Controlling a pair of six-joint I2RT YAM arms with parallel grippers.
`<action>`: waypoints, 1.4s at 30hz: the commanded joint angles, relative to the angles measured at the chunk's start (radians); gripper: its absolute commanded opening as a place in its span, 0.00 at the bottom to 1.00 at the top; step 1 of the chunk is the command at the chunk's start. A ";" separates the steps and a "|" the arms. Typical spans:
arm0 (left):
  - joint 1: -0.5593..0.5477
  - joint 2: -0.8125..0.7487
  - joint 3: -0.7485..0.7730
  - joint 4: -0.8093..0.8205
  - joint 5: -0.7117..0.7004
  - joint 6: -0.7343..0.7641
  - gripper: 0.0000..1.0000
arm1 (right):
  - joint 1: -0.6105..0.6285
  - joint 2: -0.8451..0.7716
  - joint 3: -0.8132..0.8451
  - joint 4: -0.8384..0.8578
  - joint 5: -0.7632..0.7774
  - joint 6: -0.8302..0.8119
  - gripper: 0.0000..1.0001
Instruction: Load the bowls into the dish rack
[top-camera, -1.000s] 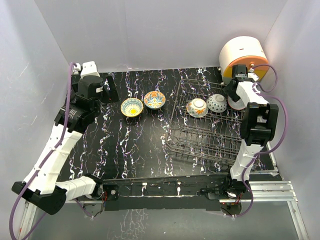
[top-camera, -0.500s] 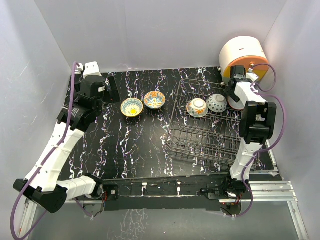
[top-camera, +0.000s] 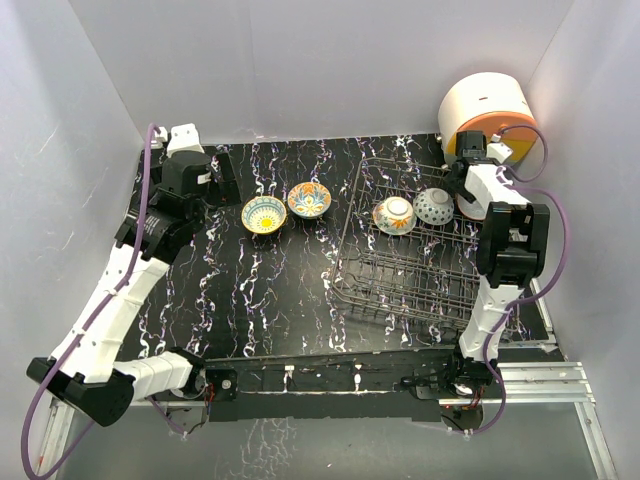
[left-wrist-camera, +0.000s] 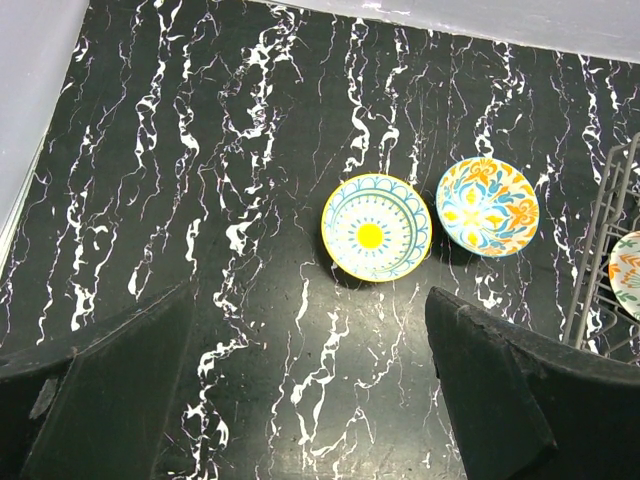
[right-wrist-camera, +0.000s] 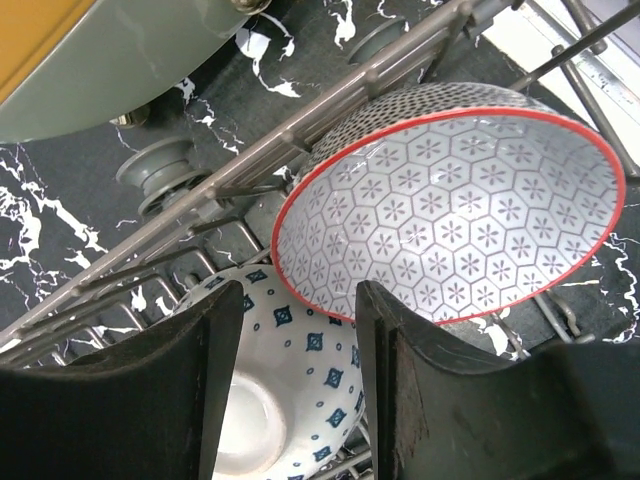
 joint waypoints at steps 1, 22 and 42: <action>0.000 -0.002 -0.016 0.012 0.003 0.008 0.97 | 0.010 -0.056 0.014 0.026 0.023 -0.011 0.51; 0.002 -0.016 -0.121 0.064 0.158 0.056 0.97 | -0.191 -0.211 -0.073 -0.019 -0.170 0.050 0.64; 0.017 0.000 -0.130 0.090 0.160 0.069 0.97 | -0.143 -0.151 -0.020 0.075 -0.187 -0.090 0.59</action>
